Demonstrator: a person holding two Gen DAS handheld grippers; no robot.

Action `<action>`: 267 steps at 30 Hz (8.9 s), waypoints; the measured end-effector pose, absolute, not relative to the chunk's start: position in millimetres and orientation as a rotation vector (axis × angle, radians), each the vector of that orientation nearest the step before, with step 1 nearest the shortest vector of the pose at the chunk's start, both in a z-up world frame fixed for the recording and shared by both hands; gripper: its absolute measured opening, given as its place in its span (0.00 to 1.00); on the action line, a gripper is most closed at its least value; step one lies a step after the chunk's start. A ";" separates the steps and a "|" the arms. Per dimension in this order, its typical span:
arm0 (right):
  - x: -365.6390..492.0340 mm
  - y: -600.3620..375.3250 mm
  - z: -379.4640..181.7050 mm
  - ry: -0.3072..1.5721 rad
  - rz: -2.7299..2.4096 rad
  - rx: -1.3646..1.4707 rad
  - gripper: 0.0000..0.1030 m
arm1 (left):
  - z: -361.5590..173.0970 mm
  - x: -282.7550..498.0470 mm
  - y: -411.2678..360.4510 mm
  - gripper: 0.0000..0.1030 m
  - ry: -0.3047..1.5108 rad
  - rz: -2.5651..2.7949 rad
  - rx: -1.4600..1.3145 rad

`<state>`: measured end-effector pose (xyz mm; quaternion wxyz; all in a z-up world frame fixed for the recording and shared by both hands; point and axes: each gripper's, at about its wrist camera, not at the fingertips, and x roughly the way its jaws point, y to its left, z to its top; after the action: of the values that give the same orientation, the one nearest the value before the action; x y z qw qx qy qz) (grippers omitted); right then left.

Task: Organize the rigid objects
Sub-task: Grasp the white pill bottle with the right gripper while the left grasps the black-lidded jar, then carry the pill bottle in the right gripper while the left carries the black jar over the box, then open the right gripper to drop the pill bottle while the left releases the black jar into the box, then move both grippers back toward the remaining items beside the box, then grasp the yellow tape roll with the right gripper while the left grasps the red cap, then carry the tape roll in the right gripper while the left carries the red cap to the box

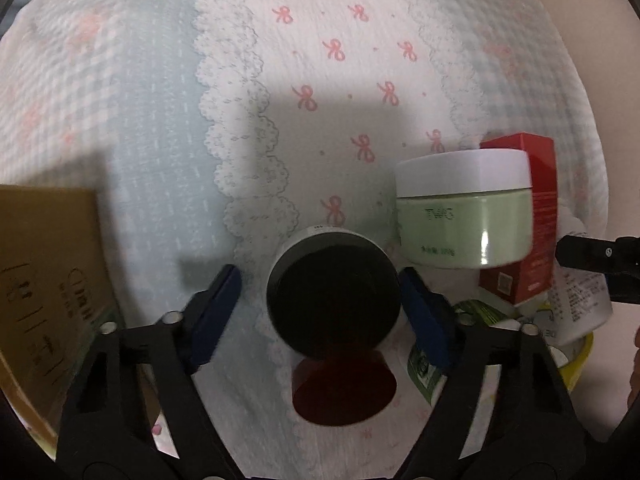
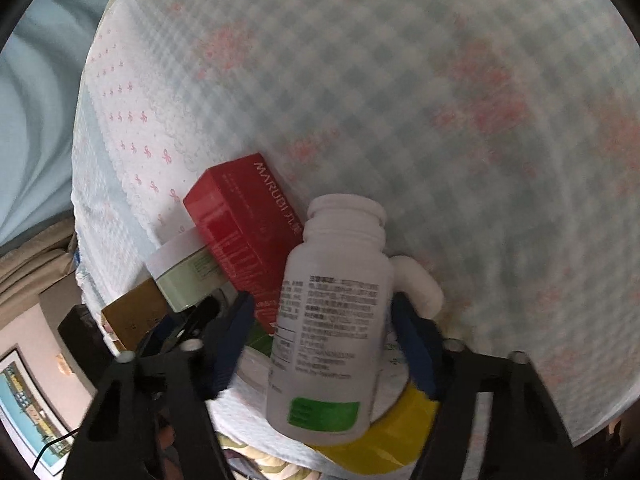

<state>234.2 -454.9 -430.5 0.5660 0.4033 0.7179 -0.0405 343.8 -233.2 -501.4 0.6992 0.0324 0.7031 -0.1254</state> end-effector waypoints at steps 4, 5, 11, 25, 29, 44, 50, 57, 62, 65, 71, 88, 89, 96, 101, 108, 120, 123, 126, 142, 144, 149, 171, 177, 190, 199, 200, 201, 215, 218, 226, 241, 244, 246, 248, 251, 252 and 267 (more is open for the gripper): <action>232.7 -459.1 -430.9 1.691 -0.112 0.937 0.47 | -510.6 339.1 -241.5 0.53 1.550 -0.284 0.105; 230.4 -461.5 -430.8 1.684 -0.107 0.952 0.47 | -511.9 337.7 -242.1 0.53 1.543 -0.284 0.108; 223.4 -469.6 -427.8 1.666 -0.098 0.968 0.46 | -512.5 333.7 -240.1 0.53 1.536 -0.269 0.071; 210.4 -481.0 -386.6 1.505 -0.113 1.054 0.46 | -432.5 329.7 -203.6 0.53 1.442 -0.261 0.026; 203.3 -474.2 -350.1 1.433 -0.083 1.043 0.46 | -385.2 320.2 -194.0 0.53 1.385 -0.255 0.006; 192.9 -360.6 -195.5 1.244 0.169 0.794 0.46 | -205.4 270.9 -125.9 0.53 1.114 -0.173 -0.058; 191.5 -290.9 -159.1 1.215 0.243 0.727 0.46 | -163.8 251.6 -62.6 0.53 1.070 -0.144 -0.090; 198.5 -201.9 -145.4 1.188 0.257 0.673 0.46 | -157.3 247.2 25.7 0.53 1.077 -0.158 -0.096; 203.5 -130.7 -151.8 1.187 0.231 0.673 0.45 | -166.1 257.2 94.9 0.53 1.109 -0.174 -0.085; 210.3 -90.2 -160.9 1.197 0.208 0.641 0.45 | -181.0 270.8 129.5 0.53 1.140 -0.178 -0.070; 238.7 -30.6 -197.5 1.245 0.196 0.556 0.45 | -229.5 308.8 177.4 0.53 1.218 -0.172 -0.054; 301.6 31.5 -353.0 1.366 0.334 0.178 0.45 | -394.4 380.7 176.7 0.53 1.460 -0.184 0.009; 301.6 34.2 -359.7 1.367 0.351 0.132 0.45 | -398.4 382.4 175.0 0.53 1.464 -0.186 0.018; 301.0 41.0 -382.9 1.377 0.413 -0.035 0.45 | -417.1 390.7 157.7 0.53 1.476 -0.207 0.075; 302.5 47.7 -389.1 1.344 0.396 -0.176 0.45 | -416.8 396.4 144.3 0.54 1.463 -0.221 0.140; 288.7 37.4 -392.3 1.393 0.434 -0.195 1.00 | -397.8 397.1 142.0 1.00 1.388 -0.200 0.157; 256.6 19.7 -380.6 1.387 0.379 -0.153 1.00 | -375.4 372.0 151.5 1.00 1.359 -0.192 0.145; 248.2 17.4 -366.8 1.363 0.372 -0.153 1.00 | -361.2 363.0 153.1 1.00 1.338 -0.191 0.141; 242.0 14.2 -350.1 1.340 0.367 -0.151 1.00 | -344.0 355.0 153.1 1.00 1.310 -0.191 0.142; 164.5 -4.9 -191.2 1.189 0.196 -0.011 1.00 | -202.2 244.7 163.0 1.00 1.085 -0.188 0.084; 154.0 -12.6 -177.3 1.180 0.152 0.005 1.00 | -187.9 229.0 156.8 1.00 1.058 -0.200 0.086; 117.0 -52.0 -151.2 1.152 0.038 0.072 1.00 | -161.9 195.3 123.2 1.00 1.002 -0.254 0.094; 74.1 -307.2 -190.3 1.240 0.025 0.124 1.00 | -218.8 140.9 -110.4 1.00 1.103 -0.229 0.014; 92.0 -343.0 -226.3 1.333 0.024 0.152 1.00 | -265.3 152.9 -147.4 1.00 1.165 -0.242 0.033; 145.7 -376.6 -345.3 1.587 0.021 0.247 1.00 | -386.2 210.0 -196.9 1.00 1.272 -0.324 0.190; 170.9 -384.2 -406.2 1.700 0.058 0.259 1.00 | -452.8 242.6 -218.0 0.97 1.330 -0.380 0.276; 172.7 -384.3 -411.0 1.709 0.062 0.251 1.00 | -458.3 245.0 -220.9 0.96 1.330 -0.392 0.289; 174.2 -384.1 -415.5 1.719 0.065 0.239 1.00 | -462.1 246.7 -222.2 0.95 1.331 -0.403 0.296; 182.5 -385.4 -438.6 1.748 0.158 0.248 1.00 | -493.3 259.6 -235.5 0.63 1.338 -0.450 0.346; 188.0 -384.3 -442.1 1.758 0.157 0.211 0.93 | -492.8 263.3 -243.5 0.50 1.331 -0.462 0.373; 188.3 -404.2 -436.8 1.738 0.148 0.257 0.93 | -491.6 265.8 -252.7 0.49 1.347 -0.430 0.363; 144.5 -430.3 -367.0 1.620 0.100 0.330 0.93 | -424.9 246.5 -229.4 0.49 1.304 -0.402 0.233; 136.1 -432.1 -337.3 1.576 0.092 0.332 0.93 | -391.9 234.2 -225.6 0.49 1.263 -0.388 0.194; 130.7 -433.0 -321.5 1.554 0.094 0.332 0.93 | -369.8 226.5 -221.2 0.49 1.237 -0.376 0.164; 123.9 -430.0 -297.2 1.520 0.098 0.316 0.93 | -346.3 223.5 -213.0 0.49 1.218 -0.365 0.125; 116.9 -414.4 -262.0 1.471 0.100 0.297 0.93 | -314.6 217.6 -196.6 0.49 1.193 -0.348 0.059; 115.3 -407.1 -250.7 1.452 0.105 0.293 0.93 | -303.8 212.2 -193.5 0.49 1.184 -0.342 0.042; 126.0 -292.3 -142.6 1.247 0.202 0.303 0.93 | -180.0 174.4 -84.4 0.49 1.036 -0.246 -0.014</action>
<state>126.0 -292.3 -142.6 0.7962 0.1412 0.5808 0.0940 174.4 -84.4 -180.0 0.8615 -0.0064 0.4940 -0.1172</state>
